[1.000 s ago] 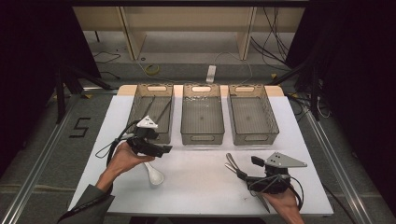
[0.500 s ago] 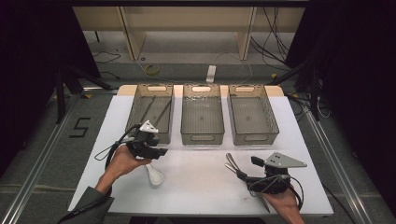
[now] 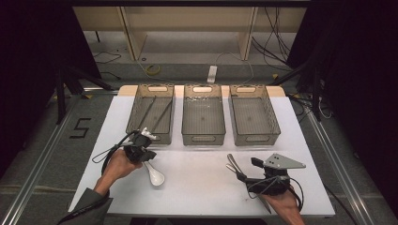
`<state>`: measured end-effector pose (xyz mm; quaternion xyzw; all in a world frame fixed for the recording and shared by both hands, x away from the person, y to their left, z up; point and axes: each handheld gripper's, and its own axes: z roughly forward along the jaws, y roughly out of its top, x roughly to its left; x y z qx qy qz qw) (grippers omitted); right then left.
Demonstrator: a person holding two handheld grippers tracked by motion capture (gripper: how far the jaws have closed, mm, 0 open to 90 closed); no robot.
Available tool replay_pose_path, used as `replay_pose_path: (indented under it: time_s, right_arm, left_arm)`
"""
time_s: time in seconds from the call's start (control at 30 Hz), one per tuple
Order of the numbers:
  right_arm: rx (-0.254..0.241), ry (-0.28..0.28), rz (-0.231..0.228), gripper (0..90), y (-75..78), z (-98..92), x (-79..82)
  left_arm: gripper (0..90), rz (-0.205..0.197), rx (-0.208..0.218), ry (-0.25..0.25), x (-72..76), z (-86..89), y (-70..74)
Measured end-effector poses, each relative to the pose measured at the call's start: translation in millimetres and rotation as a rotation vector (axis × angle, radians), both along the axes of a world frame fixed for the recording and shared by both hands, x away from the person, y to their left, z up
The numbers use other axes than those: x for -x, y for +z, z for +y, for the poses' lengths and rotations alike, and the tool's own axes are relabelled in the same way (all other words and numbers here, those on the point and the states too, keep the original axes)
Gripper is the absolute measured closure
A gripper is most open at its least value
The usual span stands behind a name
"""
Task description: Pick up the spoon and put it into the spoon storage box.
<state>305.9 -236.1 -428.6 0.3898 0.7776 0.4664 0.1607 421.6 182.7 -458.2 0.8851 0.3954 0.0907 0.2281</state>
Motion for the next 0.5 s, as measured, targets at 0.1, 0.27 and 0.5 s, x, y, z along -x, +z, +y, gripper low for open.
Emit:
replay_pose_path:
  time_s: [0.1, 0.27, 0.5]
  right_arm:
    - [0.002, 0.0, -0.001, 24.5, -0.1, 0.6, -0.6]
    - [0.003, 0.002, 0.0, 24.6, -0.2, 0.3, -0.6]
    - [0.004, 0.0, -0.001, 24.6, 0.0, -0.4, 0.0]
  left_arm:
    - [89.1, 0.033, -0.017, 0.01, 0.2, 5.3, -2.9]
    - [89.1, 0.057, -0.027, 0.031, -0.5, 13.4, -5.3]
    - [89.1, 0.122, -0.067, 0.047, 12.2, 24.7, -7.4]
